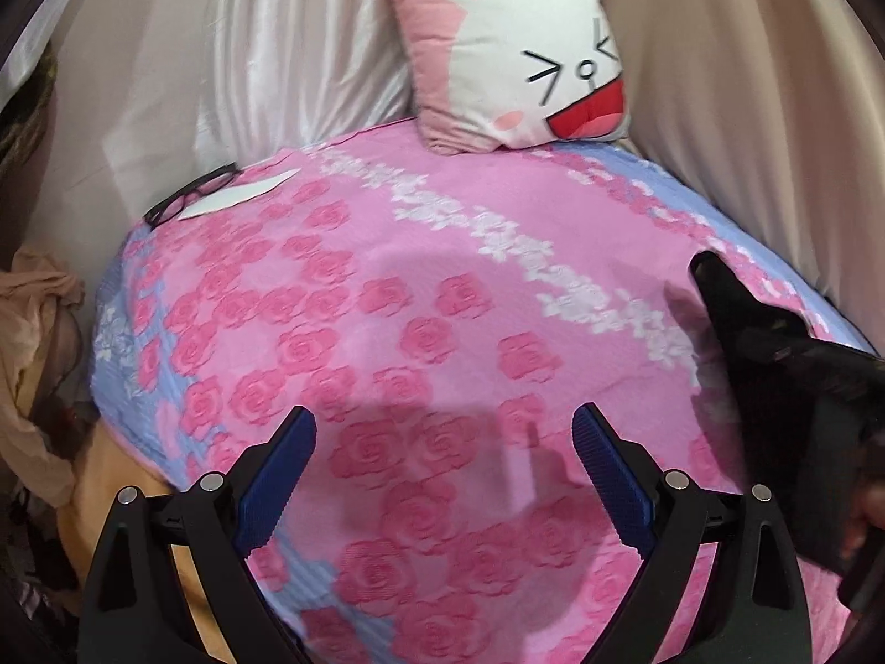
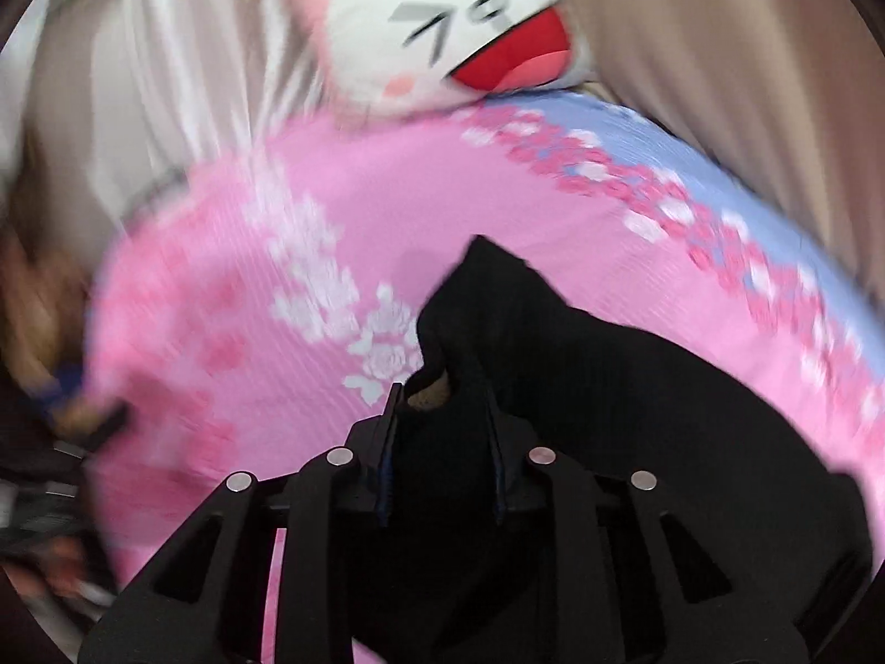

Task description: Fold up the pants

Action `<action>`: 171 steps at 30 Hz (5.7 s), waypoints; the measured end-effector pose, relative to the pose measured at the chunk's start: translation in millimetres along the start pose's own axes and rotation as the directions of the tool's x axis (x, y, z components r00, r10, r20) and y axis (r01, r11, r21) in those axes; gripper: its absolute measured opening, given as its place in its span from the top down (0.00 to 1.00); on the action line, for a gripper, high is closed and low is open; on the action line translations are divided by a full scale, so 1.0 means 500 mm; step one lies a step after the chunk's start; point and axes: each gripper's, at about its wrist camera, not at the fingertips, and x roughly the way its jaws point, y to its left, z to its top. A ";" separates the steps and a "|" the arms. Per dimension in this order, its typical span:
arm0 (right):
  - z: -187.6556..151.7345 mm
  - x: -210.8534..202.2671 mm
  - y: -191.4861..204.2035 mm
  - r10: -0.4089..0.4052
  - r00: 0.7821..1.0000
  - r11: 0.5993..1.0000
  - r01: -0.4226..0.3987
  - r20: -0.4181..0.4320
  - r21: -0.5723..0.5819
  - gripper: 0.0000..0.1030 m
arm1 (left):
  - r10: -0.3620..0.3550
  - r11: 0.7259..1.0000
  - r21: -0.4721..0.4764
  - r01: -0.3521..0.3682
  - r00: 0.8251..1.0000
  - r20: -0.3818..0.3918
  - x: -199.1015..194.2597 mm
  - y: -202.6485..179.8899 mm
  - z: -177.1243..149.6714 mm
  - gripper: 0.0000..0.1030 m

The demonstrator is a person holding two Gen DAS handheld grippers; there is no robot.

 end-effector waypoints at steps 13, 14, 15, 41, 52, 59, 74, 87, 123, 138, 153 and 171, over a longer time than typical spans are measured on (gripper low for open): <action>-0.281 -0.594 -0.465 -0.165 0.912 0.823 -0.082 0.375 0.563 0.77 | -0.322 0.889 0.348 0.296 0.947 0.018 -0.106 -0.406 -0.003 0.10; -0.325 -0.641 -0.505 -0.212 0.907 0.794 -0.057 0.363 0.605 0.77 | -0.350 0.865 0.383 0.323 0.937 -0.001 -0.115 -0.452 -0.022 0.10; -0.382 -0.677 -0.547 -0.264 0.903 0.750 -0.029 0.340 0.661 0.77 | -0.371 0.846 0.406 0.346 0.928 -0.019 -0.121 -0.489 -0.039 0.10; -0.476 -0.789 -0.566 -0.354 0.905 0.795 0.158 0.236 0.586 0.58 | -0.358 0.700 0.601 0.385 0.918 -0.170 -0.110 -0.845 -0.236 0.07; -0.337 -0.625 -0.646 -0.334 0.938 0.830 0.246 0.091 0.501 0.92 | -0.352 0.686 0.635 0.355 0.926 -0.138 -0.055 -0.928 -0.222 0.05; -0.457 -0.835 -0.617 -0.532 0.838 0.698 0.351 0.124 0.624 0.83 | -0.402 0.698 0.612 0.372 0.911 -0.095 -0.109 -0.820 -0.170 0.05; -0.524 -0.675 -0.415 -0.698 0.707 0.666 0.699 -0.111 0.262 0.21 | -0.362 0.631 0.678 0.378 0.916 -0.174 -0.154 -0.777 -0.332 0.05; -0.576 -0.777 -0.434 -0.650 0.759 0.606 0.546 -0.037 0.579 0.04 | -0.376 0.701 0.604 0.380 0.916 -0.140 -0.166 -0.699 -0.287 0.05; -0.364 -0.727 -0.366 -0.653 0.755 0.717 0.594 0.054 0.363 0.05 | -0.379 0.686 0.560 0.464 0.885 -0.270 -0.119 -0.808 -0.262 0.10; -0.461 -0.677 -0.484 -0.584 0.805 0.653 0.542 -0.105 0.529 0.05 | -0.453 0.694 0.420 0.585 0.808 -0.377 -0.064 -0.785 -0.250 0.07; -0.557 -0.722 -0.568 -0.364 0.928 0.547 0.144 0.078 0.825 0.04 | -0.499 0.672 0.358 0.648 0.754 -0.428 -0.038 -0.795 -0.249 0.08; -0.505 -0.747 -0.468 -0.211 0.956 0.686 -0.004 0.204 0.728 0.67 | -0.593 0.569 0.310 0.762 0.641 -0.487 -0.127 -0.714 -0.211 0.79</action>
